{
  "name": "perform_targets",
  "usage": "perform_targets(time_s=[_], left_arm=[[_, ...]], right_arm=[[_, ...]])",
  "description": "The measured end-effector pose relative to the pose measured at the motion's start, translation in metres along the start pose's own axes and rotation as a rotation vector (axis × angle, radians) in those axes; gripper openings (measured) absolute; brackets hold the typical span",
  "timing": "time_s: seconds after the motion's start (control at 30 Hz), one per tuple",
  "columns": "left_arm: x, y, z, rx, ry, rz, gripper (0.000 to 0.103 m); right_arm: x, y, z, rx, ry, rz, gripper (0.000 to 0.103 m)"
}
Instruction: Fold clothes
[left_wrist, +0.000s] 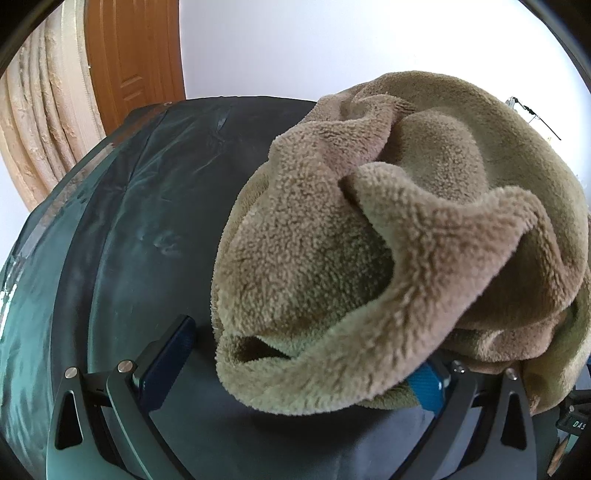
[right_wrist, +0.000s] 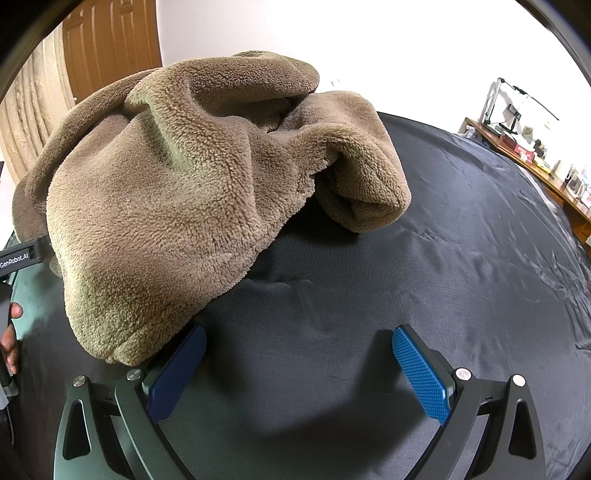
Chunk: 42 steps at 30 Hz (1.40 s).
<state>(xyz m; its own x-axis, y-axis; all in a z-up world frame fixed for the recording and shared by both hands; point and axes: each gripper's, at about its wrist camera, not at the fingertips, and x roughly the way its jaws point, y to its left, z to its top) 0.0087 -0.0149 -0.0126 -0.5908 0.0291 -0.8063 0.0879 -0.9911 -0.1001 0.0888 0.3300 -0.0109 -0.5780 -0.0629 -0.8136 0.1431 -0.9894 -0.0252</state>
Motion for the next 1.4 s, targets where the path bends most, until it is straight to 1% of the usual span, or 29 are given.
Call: perform_targets(time_s=[0.13, 0.27, 0.37, 0.47, 0.57, 0.67, 0.77, 0.87, 0.93, 1.0, 1.07, 1.13, 1.2, 1.33, 1.4], left_arm=[[-0.003, 0.013, 0.001, -0.051, -0.015, -0.039, 0.103], [-0.007, 0.026, 0.003, -0.107, -0.031, -0.079, 0.103], [-0.011, 0.035, 0.005, -0.159, -0.039, -0.101, 0.103], [-0.012, 0.038, 0.008, -0.174, -0.037, -0.108, 0.103], [-0.018, 0.035, 0.007, -0.164, -0.046, -0.1, 0.103], [-0.031, 0.018, -0.003, -0.153, -0.07, -0.104, 0.103], [-0.043, 0.022, -0.001, -0.151, -0.11, -0.133, 0.103], [-0.052, 0.024, -0.001, -0.168, -0.142, -0.177, 0.103], [-0.053, 0.028, 0.0, -0.181, -0.152, -0.193, 0.103], [-0.054, 0.032, 0.001, -0.19, -0.158, -0.204, 0.103], [-0.052, 0.032, 0.003, -0.191, -0.157, -0.212, 0.103], [-0.055, 0.029, 0.002, -0.176, -0.167, -0.226, 0.103], [-0.061, 0.024, 0.0, -0.152, -0.187, -0.24, 0.103], [-0.083, -0.001, -0.006, -0.038, -0.27, -0.232, 0.103], [-0.087, -0.01, -0.008, 0.006, -0.285, -0.235, 0.103]], right_arm=[[-0.003, -0.002, -0.004, 0.022, 0.001, -0.014, 0.102], [-0.009, -0.018, -0.008, 0.104, -0.006, -0.04, 0.102], [-0.02, -0.039, -0.008, 0.186, -0.057, -0.035, 0.102], [-0.04, -0.057, -0.004, 0.259, -0.137, -0.012, 0.102], [-0.062, -0.069, 0.009, 0.292, -0.225, 0.003, 0.102], [-0.079, -0.069, 0.029, 0.267, -0.296, -0.017, 0.102], [-0.089, -0.062, 0.055, 0.224, -0.347, -0.027, 0.102], [-0.081, -0.052, 0.087, 0.167, -0.38, -0.026, 0.102], [-0.076, -0.047, 0.104, 0.146, -0.389, 0.011, 0.102], [-0.063, -0.053, 0.124, 0.148, -0.382, 0.066, 0.102], [-0.053, -0.055, 0.138, 0.169, -0.37, 0.126, 0.102], [-0.044, -0.051, 0.146, 0.181, -0.354, 0.155, 0.102], [-0.031, -0.045, 0.156, 0.164, -0.336, 0.151, 0.102], [-0.012, -0.031, 0.172, 0.122, -0.316, 0.14, 0.102], [-0.004, -0.027, 0.181, 0.109, -0.311, 0.138, 0.102]])
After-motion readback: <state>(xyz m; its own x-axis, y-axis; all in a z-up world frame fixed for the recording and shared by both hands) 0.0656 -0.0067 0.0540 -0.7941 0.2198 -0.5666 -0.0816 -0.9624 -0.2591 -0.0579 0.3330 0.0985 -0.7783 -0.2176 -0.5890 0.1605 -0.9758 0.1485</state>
